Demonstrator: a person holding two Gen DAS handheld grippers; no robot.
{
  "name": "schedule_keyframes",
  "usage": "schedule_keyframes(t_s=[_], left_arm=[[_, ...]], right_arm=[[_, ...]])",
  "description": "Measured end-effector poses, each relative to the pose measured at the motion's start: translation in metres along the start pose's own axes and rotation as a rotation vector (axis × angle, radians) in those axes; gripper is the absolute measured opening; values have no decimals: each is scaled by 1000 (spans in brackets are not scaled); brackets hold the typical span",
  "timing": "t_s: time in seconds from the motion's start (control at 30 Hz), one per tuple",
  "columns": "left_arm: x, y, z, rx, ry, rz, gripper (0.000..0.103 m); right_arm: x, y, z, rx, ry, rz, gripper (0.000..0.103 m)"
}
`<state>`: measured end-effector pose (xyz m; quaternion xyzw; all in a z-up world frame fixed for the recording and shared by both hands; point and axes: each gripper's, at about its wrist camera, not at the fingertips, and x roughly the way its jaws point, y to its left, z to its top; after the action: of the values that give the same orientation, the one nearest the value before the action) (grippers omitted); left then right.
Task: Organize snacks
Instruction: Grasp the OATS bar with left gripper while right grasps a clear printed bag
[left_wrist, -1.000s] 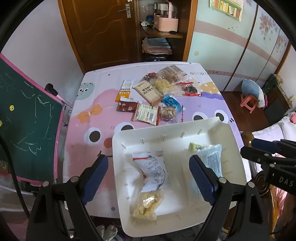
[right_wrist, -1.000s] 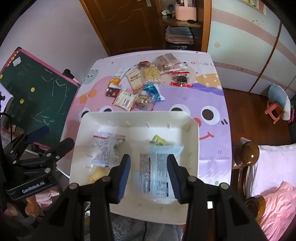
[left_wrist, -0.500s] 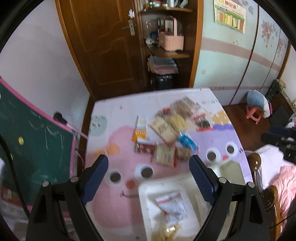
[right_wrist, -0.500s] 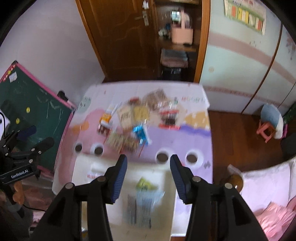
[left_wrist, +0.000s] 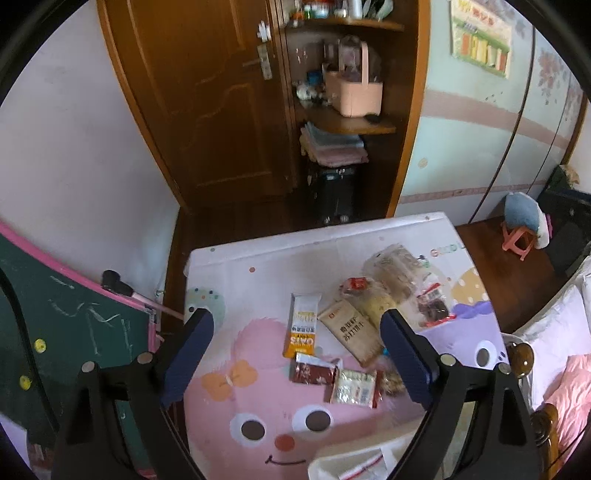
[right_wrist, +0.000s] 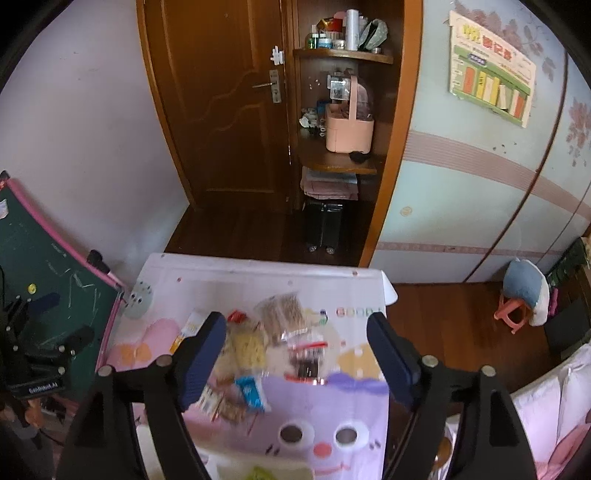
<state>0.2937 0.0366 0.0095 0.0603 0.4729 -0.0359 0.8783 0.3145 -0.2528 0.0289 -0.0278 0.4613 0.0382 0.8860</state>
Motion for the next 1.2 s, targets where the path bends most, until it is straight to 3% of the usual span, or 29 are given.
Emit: schedule_keyframes(t_s=[0.17, 0.37, 0.6, 0.7, 0.77, 1.0, 1.1, 1.2], left_arm=[[81, 5, 7, 2, 90, -18, 91], [185, 15, -8, -50, 214, -59, 91], [270, 16, -38, -58, 340, -38, 91], [288, 13, -47, -56, 363, -46, 91], [293, 11, -51, -54, 372, -55, 91], [307, 12, -61, -77, 381, -76, 89], [311, 16, -63, -101, 387, -99, 85], [313, 21, -67, -122, 393, -143, 75]], right_arm=[[84, 3, 8, -47, 50, -19, 79], [206, 8, -18, -63, 243, 19, 79], [281, 17, -47, -96, 351, -2, 79], [297, 18, -50, -99, 360, 3, 81], [301, 17, -50, -82, 356, 25, 88], [319, 28, -47, -89, 385, 63, 91], [328, 39, -52, -145, 409, 22, 91], [332, 40, -55, -127, 427, 19, 91]])
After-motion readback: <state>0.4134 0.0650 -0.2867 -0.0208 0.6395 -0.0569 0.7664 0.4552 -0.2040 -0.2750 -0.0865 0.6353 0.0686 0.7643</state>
